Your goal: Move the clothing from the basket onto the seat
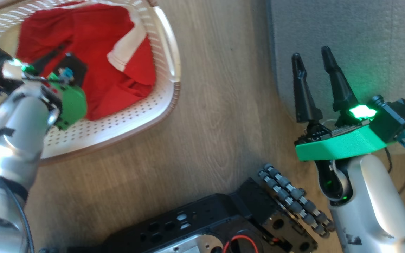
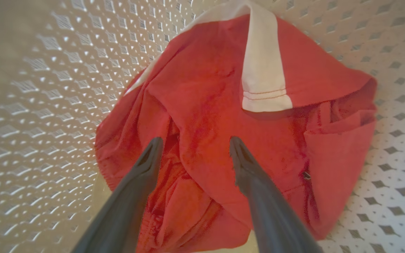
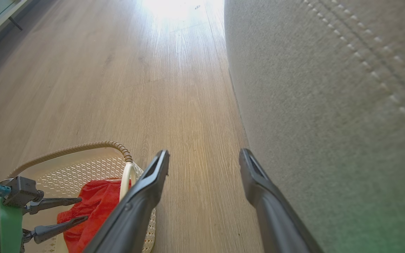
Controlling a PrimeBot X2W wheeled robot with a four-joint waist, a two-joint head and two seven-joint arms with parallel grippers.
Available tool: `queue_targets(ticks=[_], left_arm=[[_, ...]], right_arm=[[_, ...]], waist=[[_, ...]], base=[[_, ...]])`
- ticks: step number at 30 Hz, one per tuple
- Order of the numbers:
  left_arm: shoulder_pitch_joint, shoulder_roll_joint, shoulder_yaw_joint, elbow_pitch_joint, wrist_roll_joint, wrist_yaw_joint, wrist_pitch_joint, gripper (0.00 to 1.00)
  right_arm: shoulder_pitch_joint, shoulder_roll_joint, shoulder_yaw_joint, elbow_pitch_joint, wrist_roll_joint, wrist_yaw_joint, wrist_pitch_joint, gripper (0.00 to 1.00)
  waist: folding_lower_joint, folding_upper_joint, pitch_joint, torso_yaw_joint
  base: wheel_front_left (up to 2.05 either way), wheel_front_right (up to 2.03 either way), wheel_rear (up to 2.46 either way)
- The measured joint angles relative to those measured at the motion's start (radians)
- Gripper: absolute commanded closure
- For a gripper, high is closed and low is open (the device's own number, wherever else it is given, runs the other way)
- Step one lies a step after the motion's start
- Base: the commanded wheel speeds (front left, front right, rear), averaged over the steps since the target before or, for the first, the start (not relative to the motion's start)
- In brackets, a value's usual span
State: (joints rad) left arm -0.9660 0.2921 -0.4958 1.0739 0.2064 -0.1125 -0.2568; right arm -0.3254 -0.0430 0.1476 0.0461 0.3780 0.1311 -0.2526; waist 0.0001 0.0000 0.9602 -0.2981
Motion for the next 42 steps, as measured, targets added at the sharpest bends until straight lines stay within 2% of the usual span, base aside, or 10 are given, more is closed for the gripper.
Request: queue_targets(ticks=[4,9,28,38,39,40,41,42], left_arm=[[-0.082,-0.003,-0.013,0.114,0.003,-0.008,0.023,0.00],[-0.120,-0.019,-0.007,0.195,-0.033,-0.016,0.123,0.00],[-0.184,-0.009,-0.028,0.223,-0.057,-0.006,0.366,0.00],[-0.184,-0.001,-0.046,0.221,-0.075,0.000,0.409,0.00],[-0.184,-0.002,-0.046,0.219,-0.079,-0.003,0.419,0.36],[-0.185,-0.002,-0.046,0.217,-0.085,-0.008,0.428,0.91],[-0.186,-0.002,-0.047,0.217,-0.088,-0.008,0.435,1.00],[-0.185,-0.001,-0.049,0.218,-0.093,-0.010,0.441,1.00]], right_arm=[[-0.014,0.004,0.031,-0.013,0.030,0.000,-0.003,0.00],[-0.005,0.007,0.056,-0.009,0.052,0.001,-0.004,0.00],[0.096,0.007,0.054,-0.029,0.066,0.000,-0.004,0.00],[0.120,0.007,0.052,-0.071,0.044,0.000,-0.004,0.00],[0.120,0.007,0.052,-0.073,0.044,0.000,-0.004,0.00],[0.120,0.007,0.052,-0.074,0.044,0.000,-0.004,0.00],[0.120,0.007,0.052,-0.074,0.044,0.000,-0.004,0.00],[0.120,0.007,0.052,-0.074,0.044,0.000,-0.004,0.00]], waist=[[0.0000,0.0000,0.032,-0.044],[0.0000,0.0000,0.047,-0.077],[-0.0001,0.0000,0.083,-0.090],[-0.0001,0.0000,0.101,-0.069],[-0.0001,0.0000,0.102,-0.067],[-0.0001,0.0000,0.103,-0.066],[-0.0001,0.0000,0.104,-0.064],[-0.0001,0.0000,0.105,-0.064]], base=[[0.00,0.00,0.00],[0.00,0.00,0.00],[0.00,0.00,0.00],[0.00,0.00,0.00],[0.00,0.00,0.00],[0.00,0.00,0.00],[0.00,0.00,0.00],[0.00,0.00,0.00]])
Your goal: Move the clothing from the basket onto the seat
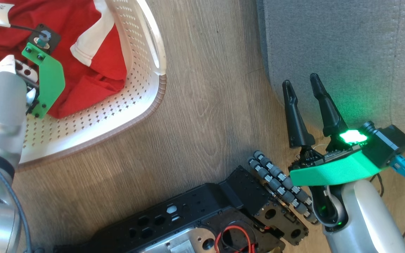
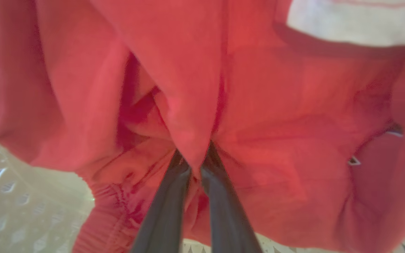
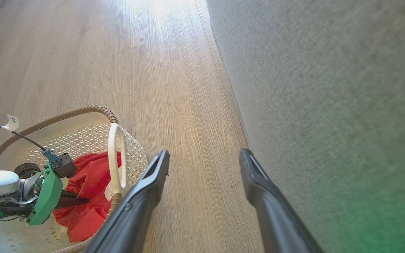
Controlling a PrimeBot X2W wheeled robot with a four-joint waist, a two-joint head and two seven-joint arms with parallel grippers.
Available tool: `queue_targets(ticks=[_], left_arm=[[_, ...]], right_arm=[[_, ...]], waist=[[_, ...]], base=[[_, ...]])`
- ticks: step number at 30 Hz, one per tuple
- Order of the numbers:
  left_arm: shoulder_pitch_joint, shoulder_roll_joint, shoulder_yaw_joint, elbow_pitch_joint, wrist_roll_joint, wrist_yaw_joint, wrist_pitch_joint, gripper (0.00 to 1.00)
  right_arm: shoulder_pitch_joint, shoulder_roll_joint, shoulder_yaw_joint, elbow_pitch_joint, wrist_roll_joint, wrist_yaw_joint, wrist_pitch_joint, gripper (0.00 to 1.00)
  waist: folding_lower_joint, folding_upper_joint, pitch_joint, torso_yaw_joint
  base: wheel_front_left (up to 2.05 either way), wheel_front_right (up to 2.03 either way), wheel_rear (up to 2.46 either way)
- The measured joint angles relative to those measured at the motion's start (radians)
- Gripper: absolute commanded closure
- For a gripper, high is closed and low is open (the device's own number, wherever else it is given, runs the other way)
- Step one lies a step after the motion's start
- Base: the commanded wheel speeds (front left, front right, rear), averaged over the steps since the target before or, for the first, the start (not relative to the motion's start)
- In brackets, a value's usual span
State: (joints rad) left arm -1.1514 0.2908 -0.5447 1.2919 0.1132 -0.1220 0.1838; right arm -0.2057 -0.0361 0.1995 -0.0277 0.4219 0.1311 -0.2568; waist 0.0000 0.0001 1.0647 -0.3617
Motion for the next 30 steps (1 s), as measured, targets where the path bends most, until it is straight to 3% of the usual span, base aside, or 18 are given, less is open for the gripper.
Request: queue_targets(ticks=[14,24,30], left_arm=[[0.000,0.015,-0.019,0.004,-0.035,-0.008,-0.020,1.00],[0.010,0.023,-0.016,0.008,-0.079,0.003,-0.090,1.00],[0.093,-0.043,-0.001,0.008,-0.129,0.003,-0.207,1.00]], right_arm=[[-0.018,0.000,0.003,0.012,0.000,0.000,0.000,0.00],[-0.142,-0.001,0.022,0.046,0.031,0.000,0.000,0.00],[-0.155,-0.002,-0.022,0.093,0.007,0.000,0.000,0.00]], waist=[[0.0001,0.0000,-0.012,-0.002],[0.0000,0.0000,-0.078,-0.010],[0.0000,0.0000,-0.169,0.015]], base=[[0.00,0.00,0.00],[0.00,0.00,0.00],[0.00,0.00,0.00]])
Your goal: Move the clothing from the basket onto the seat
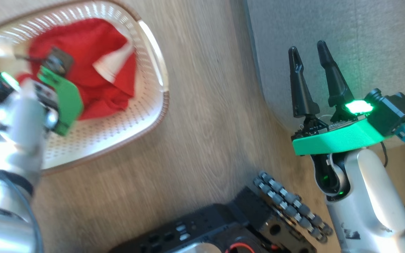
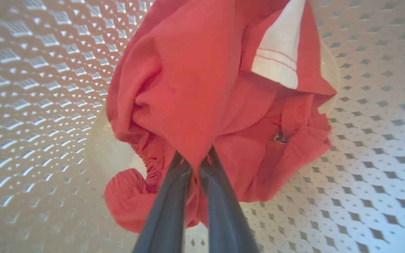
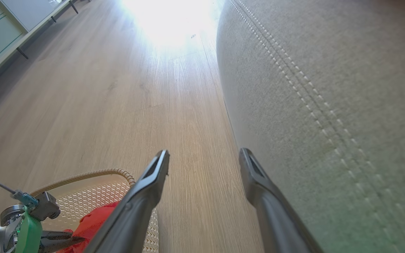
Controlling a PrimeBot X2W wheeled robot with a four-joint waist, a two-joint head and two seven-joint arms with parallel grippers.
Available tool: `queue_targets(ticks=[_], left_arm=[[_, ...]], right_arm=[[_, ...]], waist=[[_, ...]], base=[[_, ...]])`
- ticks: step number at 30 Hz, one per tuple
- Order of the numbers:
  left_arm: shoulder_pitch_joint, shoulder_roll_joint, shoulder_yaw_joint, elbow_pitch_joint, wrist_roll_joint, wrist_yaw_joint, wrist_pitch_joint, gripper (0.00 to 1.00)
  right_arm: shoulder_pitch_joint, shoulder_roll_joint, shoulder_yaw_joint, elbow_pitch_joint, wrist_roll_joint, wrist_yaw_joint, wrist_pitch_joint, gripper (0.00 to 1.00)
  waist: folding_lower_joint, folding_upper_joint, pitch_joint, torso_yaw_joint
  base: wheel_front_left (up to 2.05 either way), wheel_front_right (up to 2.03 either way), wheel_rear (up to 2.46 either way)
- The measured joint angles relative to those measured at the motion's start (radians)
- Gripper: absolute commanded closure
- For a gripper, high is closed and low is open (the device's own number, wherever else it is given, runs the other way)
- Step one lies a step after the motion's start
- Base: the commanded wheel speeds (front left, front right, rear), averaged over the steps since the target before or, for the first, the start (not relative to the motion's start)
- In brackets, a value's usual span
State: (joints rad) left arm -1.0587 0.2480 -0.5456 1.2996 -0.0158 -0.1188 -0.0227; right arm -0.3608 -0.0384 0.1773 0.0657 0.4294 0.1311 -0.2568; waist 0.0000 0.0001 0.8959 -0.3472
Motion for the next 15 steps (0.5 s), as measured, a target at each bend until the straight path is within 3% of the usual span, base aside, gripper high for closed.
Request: queue_targets(ticks=[15], left_arm=[[0.160,-0.126,0.033,-0.013,-0.101,-0.001,-0.218,1.00]], right_arm=[[0.043,-0.002,-0.063,0.084,-0.097,0.000,0.000,0.00]], waist=[[-0.0001,0.0000,-0.295,0.144]], base=[[0.00,0.00,0.00]])
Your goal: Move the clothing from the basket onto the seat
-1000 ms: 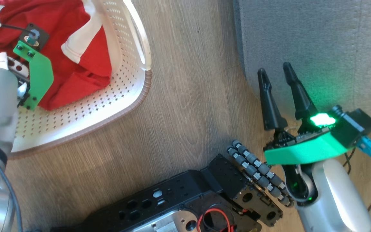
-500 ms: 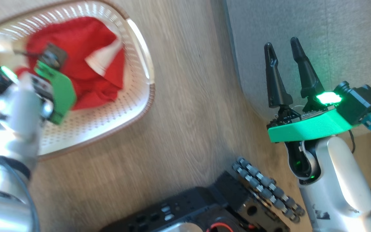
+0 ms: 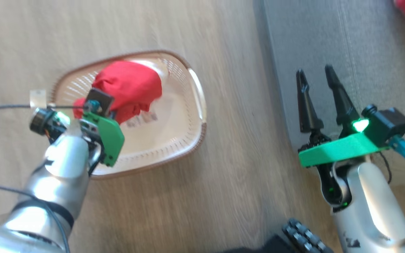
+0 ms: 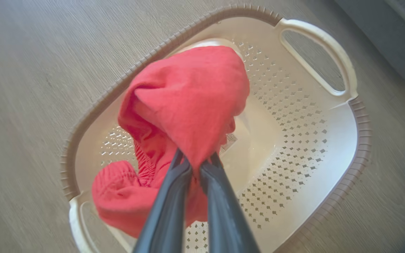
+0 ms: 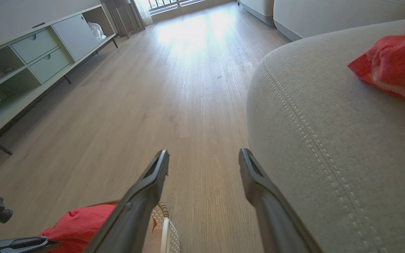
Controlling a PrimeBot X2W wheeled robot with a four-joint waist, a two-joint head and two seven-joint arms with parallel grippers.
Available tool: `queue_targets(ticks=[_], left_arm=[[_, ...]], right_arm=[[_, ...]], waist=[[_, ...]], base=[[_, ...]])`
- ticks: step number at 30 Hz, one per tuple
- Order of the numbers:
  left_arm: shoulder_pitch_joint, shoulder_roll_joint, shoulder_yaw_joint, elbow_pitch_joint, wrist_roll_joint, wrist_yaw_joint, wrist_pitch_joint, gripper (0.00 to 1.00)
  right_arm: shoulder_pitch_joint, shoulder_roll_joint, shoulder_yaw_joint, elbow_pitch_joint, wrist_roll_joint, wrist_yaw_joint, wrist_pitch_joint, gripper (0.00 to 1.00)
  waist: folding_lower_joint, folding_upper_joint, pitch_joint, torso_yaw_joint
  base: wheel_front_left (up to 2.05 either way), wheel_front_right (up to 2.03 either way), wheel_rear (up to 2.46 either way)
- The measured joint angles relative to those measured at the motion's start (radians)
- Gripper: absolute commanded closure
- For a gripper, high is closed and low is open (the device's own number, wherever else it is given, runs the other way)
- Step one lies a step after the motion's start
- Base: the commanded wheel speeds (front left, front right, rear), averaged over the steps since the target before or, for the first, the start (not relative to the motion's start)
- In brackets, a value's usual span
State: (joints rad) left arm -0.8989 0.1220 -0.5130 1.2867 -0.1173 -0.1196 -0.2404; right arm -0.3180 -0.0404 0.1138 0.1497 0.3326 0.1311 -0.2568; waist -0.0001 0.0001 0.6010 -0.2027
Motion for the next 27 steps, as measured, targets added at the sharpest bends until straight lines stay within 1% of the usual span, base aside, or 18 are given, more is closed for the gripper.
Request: queue_targets(ticks=[3,6,10,12,16,19,25,27], left_arm=[[0.044,-0.007,0.009,-0.038,-0.018,0.008,-0.008,1.00],[0.099,-0.004,0.034,-0.153,-0.037,0.018,-0.008,1.00],[0.182,-0.002,0.072,-0.312,-0.059,0.018,-0.008,1.00],[0.234,-0.002,0.103,-0.393,-0.077,0.018,-0.008,1.00],[0.323,-0.002,0.151,-0.511,-0.077,0.018,-0.008,1.00],[0.378,-0.005,0.202,-0.588,-0.077,0.032,-0.008,1.00],[0.463,-0.026,0.299,-0.734,-0.064,0.043,-0.008,1.00],[0.498,-0.036,0.336,-0.807,-0.047,0.043,-0.008,1.00]], right_arm=[[0.023,0.000,-0.005,0.020,-0.010,0.000,0.000,0.00],[0.032,-0.001,-0.007,0.033,-0.015,0.000,0.000,0.00],[0.056,-0.001,-0.013,0.046,-0.016,0.000,0.000,0.00],[0.076,-0.001,-0.017,0.051,-0.016,0.000,0.000,0.00],[0.114,-0.002,-0.020,0.067,-0.024,0.000,0.000,0.00],[0.140,-0.002,-0.021,0.078,-0.026,0.000,0.000,0.00],[0.177,-0.002,-0.027,0.086,-0.026,0.000,0.000,0.00],[0.198,-0.002,-0.027,0.088,-0.026,0.000,0.000,0.00]], waist=[[0.0000,0.0000,-0.062,0.032],[0.0000,0.0000,-0.121,0.060],[0.0000,0.0000,-0.196,0.089],[0.0000,0.0000,-0.232,0.102],[0.0000,0.0000,-0.303,0.125],[0.0000,0.0000,-0.354,0.141],[-0.0001,0.0000,-0.444,0.162],[-0.0001,0.0000,-0.481,0.169]], base=[[0.00,0.00,0.00],[0.00,0.00,0.00],[0.00,0.00,0.00],[0.00,0.00,0.00],[0.00,0.00,0.00],[0.00,0.00,0.00],[0.00,0.00,0.00],[0.00,0.00,0.00]])
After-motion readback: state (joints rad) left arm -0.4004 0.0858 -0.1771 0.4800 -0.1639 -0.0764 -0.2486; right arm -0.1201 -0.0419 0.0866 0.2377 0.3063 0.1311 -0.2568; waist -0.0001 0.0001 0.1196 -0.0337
